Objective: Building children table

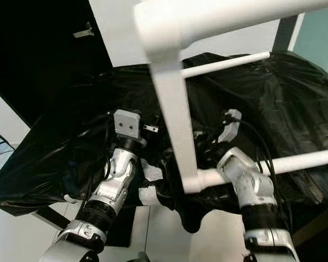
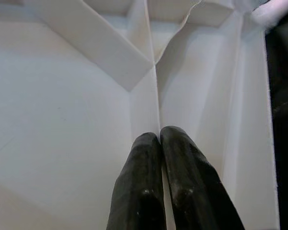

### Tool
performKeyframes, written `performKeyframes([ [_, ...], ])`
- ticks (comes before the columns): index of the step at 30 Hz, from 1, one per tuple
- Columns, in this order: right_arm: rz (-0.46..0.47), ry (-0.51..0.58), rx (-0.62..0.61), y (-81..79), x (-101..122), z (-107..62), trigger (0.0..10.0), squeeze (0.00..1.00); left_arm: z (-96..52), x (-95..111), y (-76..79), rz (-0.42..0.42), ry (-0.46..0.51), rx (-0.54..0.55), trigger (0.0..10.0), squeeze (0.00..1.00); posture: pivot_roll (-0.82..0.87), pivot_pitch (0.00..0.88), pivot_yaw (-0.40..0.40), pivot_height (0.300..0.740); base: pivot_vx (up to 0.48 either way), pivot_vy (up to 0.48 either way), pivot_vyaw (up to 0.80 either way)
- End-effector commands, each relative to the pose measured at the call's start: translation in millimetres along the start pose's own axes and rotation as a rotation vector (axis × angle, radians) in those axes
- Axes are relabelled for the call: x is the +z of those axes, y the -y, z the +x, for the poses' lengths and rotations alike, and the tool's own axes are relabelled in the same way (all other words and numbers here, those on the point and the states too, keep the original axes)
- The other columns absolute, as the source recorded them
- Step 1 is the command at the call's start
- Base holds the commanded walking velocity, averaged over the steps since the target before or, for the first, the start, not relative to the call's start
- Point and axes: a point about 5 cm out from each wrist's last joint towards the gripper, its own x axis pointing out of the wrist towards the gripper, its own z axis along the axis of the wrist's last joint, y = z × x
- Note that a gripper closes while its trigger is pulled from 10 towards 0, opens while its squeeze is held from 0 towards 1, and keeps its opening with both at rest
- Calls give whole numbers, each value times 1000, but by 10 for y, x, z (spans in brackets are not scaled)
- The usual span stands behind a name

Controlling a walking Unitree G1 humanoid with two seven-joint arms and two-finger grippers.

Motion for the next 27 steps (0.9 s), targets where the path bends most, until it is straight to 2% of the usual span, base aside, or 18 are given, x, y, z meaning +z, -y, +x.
performKeyframes([
  [1, -4, -47, -97, 163, -88, -39, 0, 0, -15, 0, -17, 12, 1, -4, 10000, 0, 107, 0, 111, 740, 0, 0, 0],
  [6, -11, -38, -107, 182, -66, -24, 0, 0, -33, -2, -25, 15, -1, 0, 10000, 0, 117, 0, 103, 740, 0, 0, 0],
  [7, -31, -47, -123, 198, -105, -52, 4667, 0, -43, -10, -28, 15, -5, 3, 10000, 0, 116, 0, 102, 740, 0, 0, 0],
  [8, -31, -47, -123, 198, -105, -52, 4667, 0, -43, -10, -28, 15, -5, 3, 10000, 0, 116, 0, 102, 740, 0, 0, 0],
  [9, -45, -54, -137, 210, -141, -74, 10000, 0, -51, -16, -29, 15, -9, 6, 10000, 0, 116, 0, 101, 740, 0, 0, 0],
  [10, -56, -56, -159, 230, -188, -98, 10000, 0, -55, -25, -28, 13, -15, 5, 10000, 0, 110, 0, 102, 740, 0, 0, 0],
  [11, -58, -48, -180, 245, -218, -118, 10000, 686, -59, -34, -27, 10, -21, 5, 10000, 0, 105, 0, 104, 740, 0, 0, 0],
  [12, -58, -48, -180, 245, -218, -118, 10000, 686, -59, -34, -27, 10, -21, 5, 10000, 0, 105, 0, 104, 740, 0, 0, 0],
  [13, -64, -20, -215, 268, -228, -134, 10000, 1000, -63, -51, -28, 3, -33, 5, 10000, 0, 98, 0, 108, 740, 0, 0, 0],
  [15, -64, -20, -215, 268, -228, -134, 10000, 1000, -63, -51, -28, 3, -33, 5, 10000, 0, 98, 0, 108, 740, 0, 0, 0],
  [19, -108, 54, -270, 250, -228, -173, 10000, 1000, -101, -125, -48, -22, -82, 15, 10000, 0, 86, 0, 113, 740, 0, 0, 0],
  [20, -128, 80, -287, 238, -216, -188, 10000, 0, -121, -153, -59, -33, -100, 25, 10000, 0, 82, 0, 114, 740, 0, 0, 0],
  [21, -128, 80, -287, 238, -216, -188, 10000, 0, -121, -153, -59, -33, -100, 25, 10000, 0, 82, 0, 114, 740, 0, 0, 0],
  [26, -300, 174, -382, 166, -153, -358, 10000, 0, -212, -254, -152, -64, -168, 82, 10000, 0, 84, 0, 110, 740, 0, 0, 0],
  [27, -300, 174, -382, 166, -153, -358, 10000, 0, -212, -254, -152, -64, -168, 82, 10000, 0, 84, 0, 110, 740, 0, 0, 0],
])
